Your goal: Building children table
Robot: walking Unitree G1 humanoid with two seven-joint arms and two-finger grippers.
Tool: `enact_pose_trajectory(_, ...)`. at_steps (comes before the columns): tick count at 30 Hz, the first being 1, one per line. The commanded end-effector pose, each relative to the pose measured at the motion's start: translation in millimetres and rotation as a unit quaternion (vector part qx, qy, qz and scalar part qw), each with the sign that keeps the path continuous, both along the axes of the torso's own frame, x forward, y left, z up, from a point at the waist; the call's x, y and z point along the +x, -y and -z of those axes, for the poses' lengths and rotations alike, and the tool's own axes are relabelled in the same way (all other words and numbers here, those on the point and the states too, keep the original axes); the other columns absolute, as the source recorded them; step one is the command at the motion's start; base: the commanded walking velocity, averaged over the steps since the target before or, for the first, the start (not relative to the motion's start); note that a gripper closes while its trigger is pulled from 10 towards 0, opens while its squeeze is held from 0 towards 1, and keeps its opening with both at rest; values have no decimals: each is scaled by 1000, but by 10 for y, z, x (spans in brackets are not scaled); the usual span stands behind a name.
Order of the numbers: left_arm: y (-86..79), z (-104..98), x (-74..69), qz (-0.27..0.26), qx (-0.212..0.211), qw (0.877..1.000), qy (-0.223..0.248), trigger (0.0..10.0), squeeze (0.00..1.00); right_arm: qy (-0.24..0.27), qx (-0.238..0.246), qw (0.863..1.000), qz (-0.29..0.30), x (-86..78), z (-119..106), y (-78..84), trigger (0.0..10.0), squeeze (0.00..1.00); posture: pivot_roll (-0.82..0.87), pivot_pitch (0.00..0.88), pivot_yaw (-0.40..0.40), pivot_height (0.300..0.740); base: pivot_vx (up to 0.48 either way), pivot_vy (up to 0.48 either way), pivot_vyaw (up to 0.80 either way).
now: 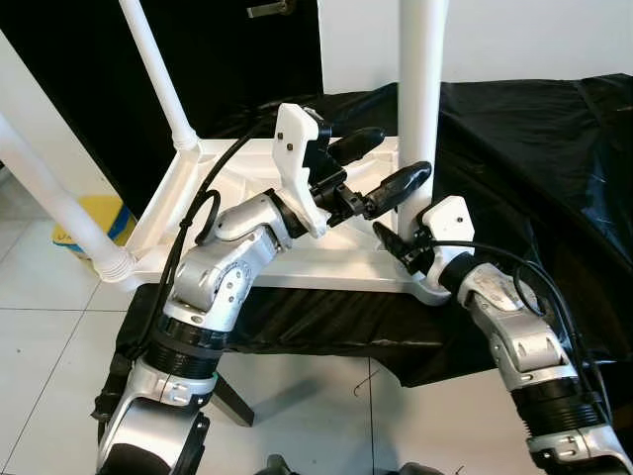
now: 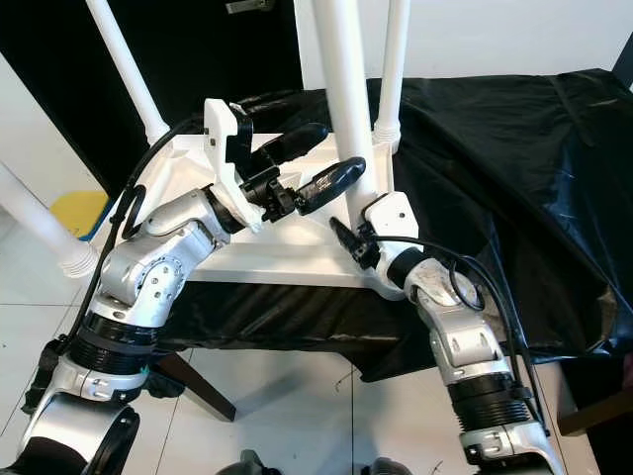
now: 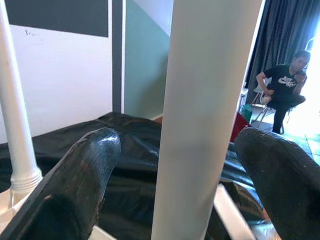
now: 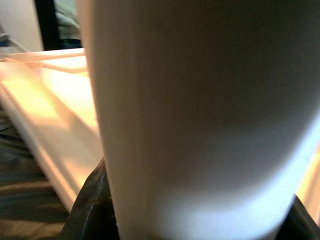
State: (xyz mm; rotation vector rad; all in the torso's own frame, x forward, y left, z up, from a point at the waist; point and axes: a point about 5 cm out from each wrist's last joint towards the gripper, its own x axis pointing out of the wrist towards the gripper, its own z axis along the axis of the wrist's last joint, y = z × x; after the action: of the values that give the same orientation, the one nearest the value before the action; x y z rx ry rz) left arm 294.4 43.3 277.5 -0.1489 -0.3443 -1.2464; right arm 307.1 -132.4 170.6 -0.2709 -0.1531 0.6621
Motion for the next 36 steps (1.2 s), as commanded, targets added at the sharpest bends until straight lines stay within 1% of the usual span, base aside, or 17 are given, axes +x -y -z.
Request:
enact_pose_trajectory(1, 37, -18, -94, 101, 16, 994, 27, 10000, 0, -1, -1, 1000, -28, -8, -28, -29, 10000, 0, -106, 0, 52, 740, 0, 0, 0)
enact_pose_trajectory(2, 42, -37, -97, 112, 10, 993, 23, 10000, 0, -8, -7, 999, -50, -32, -24, -33, 10000, 0, -107, 0, 52, 740, 0, 0, 0)
enact_pose_trajectory(3, 46, -69, -114, 135, -2, 991, 13, 10000, 0, -21, -18, 996, -81, -69, -6, -30, 10000, 0, -113, 0, 54, 740, 0, 0, 0)
enact_pose_trajectory(4, 45, -82, -128, 145, -7, 989, 10, 10000, 0, -28, -19, 995, -91, -83, 3, -27, 10000, 0, -114, 0, 54, 740, 0, 0, 0)
enact_pose_trajectory(7, 45, -94, -142, 155, -12, 988, 9, 10000, 0, -34, -19, 994, -101, -94, 9, -23, 10000, 0, -114, 0, 54, 740, 0, 0, 0)
enact_pose_trajectory(9, 47, -99, -190, 186, -14, 982, 2, 10000, 0, -55, -31, 990, -129, -125, 44, -10, 10000, 0, -127, 0, 51, 740, 0, 0, 0)
enact_pose_trajectory(10, 47, -99, -190, 186, -14, 982, 2, 10000, 0, -55, -31, 990, -129, -125, 44, -10, 10000, 0, -127, 0, 51, 740, 0, 0, 0)
enact_pose_trajectory(12, 47, -87, -224, 213, -7, 977, -3, 10000, 0, -75, -41, 985, -151, -135, 62, 18, 10000, 0, -132, 0, 41, 740, 0, 0, 0)
enact_pose_trajectory(19, 59, -83, -250, 233, 0, 972, 0, 10000, 0, -94, -46, 979, -176, -127, 45, 68, 10000, 0, -133, 0, 35, 740, 0, 0, 0)
enact_pose_trajectory(20, 54, -88, -250, 239, 3, 971, -1, 7922, 0, -97, -49, 978, -181, -115, 35, 83, 10000, 0, -133, 0, 33, 740, 0, 0, 0)
enact_pose_trajectory(21, 42, -96, -245, 244, 5, 970, -3, 0, 0, -98, -52, 977, -184, -99, 23, 95, 10000, 0, -132, 0, 31, 740, 0, 0, 0)
enact_pose_trajectory(25, 30, -110, -238, 246, 10, 969, 0, 0, 0, -99, -55, 976, -187, -78, 7, 108, 10000, 0, -129, 0, 27, 740, 0, 0, 0)
enact_pose_trajectory(27, 25, -122, -234, 240, 19, 970, 9, 0, 0, -105, -56, 974, -195, -65, -5, 108, 10000, 0, -125, 0, 20, 740, 0, 0, 0)
enact_pose_trajectory(36, 12, -154, -220, 229, 22, 973, 17, 0, 0, -116, -56, 969, -211, -46, -46, 115, 10000, 0, -116, 0, 0, 740, 0, 0, 0)
